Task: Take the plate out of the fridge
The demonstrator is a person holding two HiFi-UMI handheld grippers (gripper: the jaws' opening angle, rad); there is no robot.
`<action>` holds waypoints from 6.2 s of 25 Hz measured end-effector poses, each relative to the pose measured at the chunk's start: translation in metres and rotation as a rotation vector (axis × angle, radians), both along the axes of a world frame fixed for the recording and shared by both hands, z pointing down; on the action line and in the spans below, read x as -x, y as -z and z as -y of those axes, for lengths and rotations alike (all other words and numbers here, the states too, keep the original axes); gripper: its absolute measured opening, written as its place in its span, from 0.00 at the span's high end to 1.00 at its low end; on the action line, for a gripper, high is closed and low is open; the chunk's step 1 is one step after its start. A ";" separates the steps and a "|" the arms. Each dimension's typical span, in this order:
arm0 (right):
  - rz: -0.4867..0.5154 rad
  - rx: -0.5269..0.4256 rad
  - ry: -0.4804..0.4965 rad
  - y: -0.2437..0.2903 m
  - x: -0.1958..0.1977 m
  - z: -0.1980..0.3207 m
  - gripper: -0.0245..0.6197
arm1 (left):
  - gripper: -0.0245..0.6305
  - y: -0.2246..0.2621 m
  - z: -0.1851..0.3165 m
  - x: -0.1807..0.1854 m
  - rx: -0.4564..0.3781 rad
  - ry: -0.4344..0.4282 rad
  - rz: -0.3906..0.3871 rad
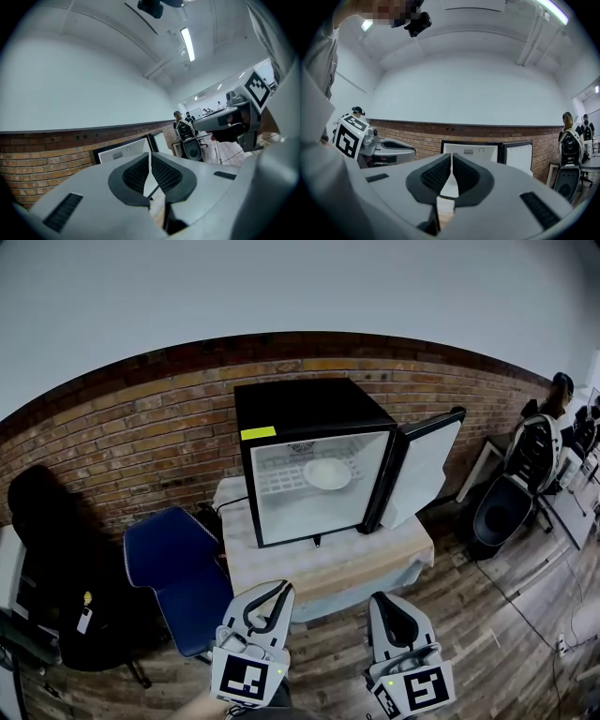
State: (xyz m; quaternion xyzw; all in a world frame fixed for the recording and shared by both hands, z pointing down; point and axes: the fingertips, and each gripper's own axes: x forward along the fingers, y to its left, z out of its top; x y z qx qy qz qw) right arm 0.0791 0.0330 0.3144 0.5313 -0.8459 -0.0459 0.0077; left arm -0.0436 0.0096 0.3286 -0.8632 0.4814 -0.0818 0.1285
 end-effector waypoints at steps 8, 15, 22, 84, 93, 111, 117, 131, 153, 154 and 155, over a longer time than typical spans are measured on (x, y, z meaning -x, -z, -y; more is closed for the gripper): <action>-0.013 0.026 -0.015 0.000 0.008 0.069 0.91 | 0.92 -0.004 0.069 0.004 0.027 -0.021 -0.006; -0.022 0.046 -0.035 -0.002 0.017 0.130 0.91 | 0.92 -0.007 0.129 0.008 0.043 -0.054 -0.003; 0.008 0.060 -0.063 -0.002 0.030 0.188 0.91 | 0.92 -0.013 0.185 0.020 0.058 -0.100 0.043; 0.638 0.682 -0.033 -0.184 -0.025 0.413 0.65 | 0.92 -0.072 0.331 -0.055 0.227 -0.048 -0.005; 0.927 0.795 0.000 -0.193 -0.008 0.419 0.66 | 0.92 -0.078 0.332 -0.052 0.249 -0.040 -0.002; 1.385 0.950 -0.048 -0.202 -0.001 0.417 0.90 | 0.92 -0.081 0.322 -0.044 0.274 -0.030 -0.018; 1.426 0.959 -0.066 -0.199 -0.001 0.409 0.90 | 0.92 -0.081 0.315 -0.042 0.272 -0.039 -0.009; 1.434 0.938 -0.037 -0.168 0.001 0.380 0.90 | 0.92 -0.066 0.301 -0.023 0.249 -0.006 -0.037; 1.460 0.731 -0.080 -0.079 -0.060 0.297 0.90 | 0.92 -0.030 0.274 -0.051 0.159 -0.136 -0.065; 1.464 0.721 -0.087 -0.077 -0.064 0.294 0.90 | 0.92 -0.030 0.272 -0.055 0.158 -0.146 -0.066; 1.467 0.710 -0.092 -0.075 -0.069 0.291 0.90 | 0.92 -0.029 0.271 -0.059 0.157 -0.157 -0.066</action>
